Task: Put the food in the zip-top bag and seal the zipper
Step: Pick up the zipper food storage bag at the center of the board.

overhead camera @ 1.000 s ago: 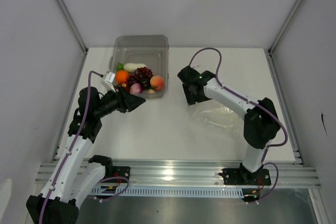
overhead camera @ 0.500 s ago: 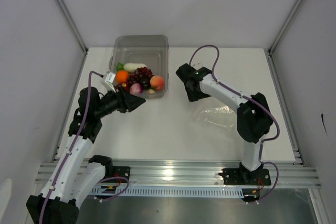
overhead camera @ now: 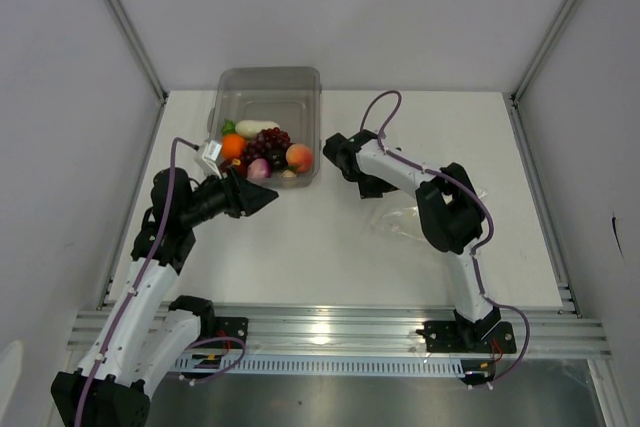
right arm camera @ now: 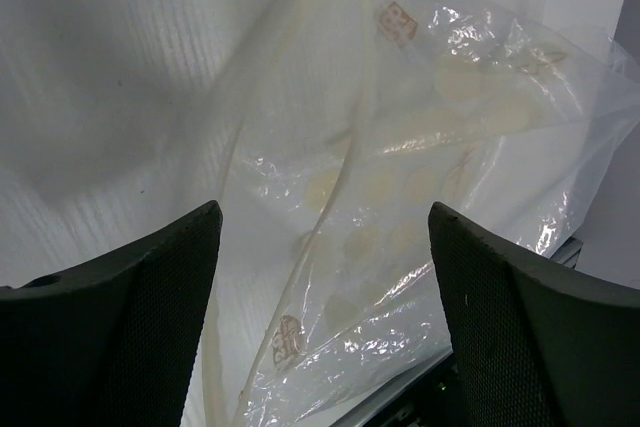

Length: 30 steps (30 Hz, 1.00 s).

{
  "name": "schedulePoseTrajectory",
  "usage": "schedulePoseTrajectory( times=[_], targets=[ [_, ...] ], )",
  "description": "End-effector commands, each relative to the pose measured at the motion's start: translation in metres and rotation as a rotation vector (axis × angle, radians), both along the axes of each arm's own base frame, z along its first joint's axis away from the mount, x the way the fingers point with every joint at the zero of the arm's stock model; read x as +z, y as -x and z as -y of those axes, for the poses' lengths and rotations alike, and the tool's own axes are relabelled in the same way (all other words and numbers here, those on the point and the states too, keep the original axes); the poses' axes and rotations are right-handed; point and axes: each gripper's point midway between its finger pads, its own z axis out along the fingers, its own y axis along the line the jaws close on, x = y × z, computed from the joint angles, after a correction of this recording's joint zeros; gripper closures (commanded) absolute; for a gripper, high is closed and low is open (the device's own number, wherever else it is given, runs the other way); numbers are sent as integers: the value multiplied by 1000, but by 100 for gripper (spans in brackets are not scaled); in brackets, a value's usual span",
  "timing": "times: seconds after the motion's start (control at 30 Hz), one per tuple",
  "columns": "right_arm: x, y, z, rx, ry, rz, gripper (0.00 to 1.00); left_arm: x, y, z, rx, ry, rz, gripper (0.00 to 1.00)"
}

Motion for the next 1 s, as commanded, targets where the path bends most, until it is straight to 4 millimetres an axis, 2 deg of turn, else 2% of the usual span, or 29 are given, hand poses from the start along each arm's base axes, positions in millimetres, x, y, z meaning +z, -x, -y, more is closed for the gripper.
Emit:
schedulePoseTrajectory(
  times=[0.0,0.33,0.47,0.6,0.7,0.8,0.87,0.9,0.97],
  targets=[
    [18,-8,5,-60,8,100,16,7,3,5,-40,17,38,47],
    [27,-17,17,-68,-11,138,16,4,3,6,-45,22,30,47],
    [21,-20,31,-97,5,124,15,6,4,7,-50,27,31,47],
    [12,-11,43,-117,17,99,18,5,4,7,-48,21,29,47],
    [12,-6,49,-132,22,100,27,2,4,7,-48,21,23,47],
    [8,1,49,-138,0,93,43,2,4,7,-51,22,20,47],
    [4,5,47,-130,-26,81,59,2,4,7,-49,21,20,48],
    [2,7,46,-128,-34,74,74,2,4,7,-51,20,23,48],
    [4,7,44,-119,-35,74,89,1,4,7,-55,17,20,49]
  ],
)
